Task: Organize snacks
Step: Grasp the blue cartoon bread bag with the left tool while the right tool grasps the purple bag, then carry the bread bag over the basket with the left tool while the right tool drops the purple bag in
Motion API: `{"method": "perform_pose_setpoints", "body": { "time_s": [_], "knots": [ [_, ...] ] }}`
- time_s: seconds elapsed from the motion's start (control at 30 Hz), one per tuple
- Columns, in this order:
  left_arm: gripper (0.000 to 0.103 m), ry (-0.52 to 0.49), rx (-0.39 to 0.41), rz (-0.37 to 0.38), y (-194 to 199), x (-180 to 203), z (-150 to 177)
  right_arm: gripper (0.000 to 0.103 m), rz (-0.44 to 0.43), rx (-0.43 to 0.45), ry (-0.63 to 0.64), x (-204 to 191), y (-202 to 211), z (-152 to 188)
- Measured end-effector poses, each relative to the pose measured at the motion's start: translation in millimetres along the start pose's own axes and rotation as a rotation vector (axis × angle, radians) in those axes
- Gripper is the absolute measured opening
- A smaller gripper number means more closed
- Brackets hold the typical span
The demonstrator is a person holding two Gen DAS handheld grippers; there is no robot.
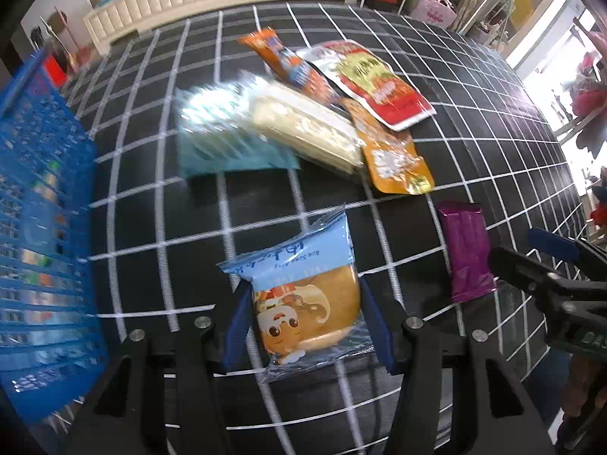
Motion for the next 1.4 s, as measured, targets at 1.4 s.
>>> {"method": "perform_pose_setpoints", "body": {
  "time_s": [1.4],
  "knots": [
    [0.052,-0.07,0.156,-0.001,83,-18,26,0.053,0.056,0.189,0.254,-92,77,13]
  ]
}}
Point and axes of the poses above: each gripper's, at about its wrist camera, not at the fingertips, and y roughly against the way its jaws point, x to its right, z to its underside, the point moved 9 cm from there along -y, roughly the way its jaws point, and after that the axes turned 3 degrees about -z, right-handed, at the moved point
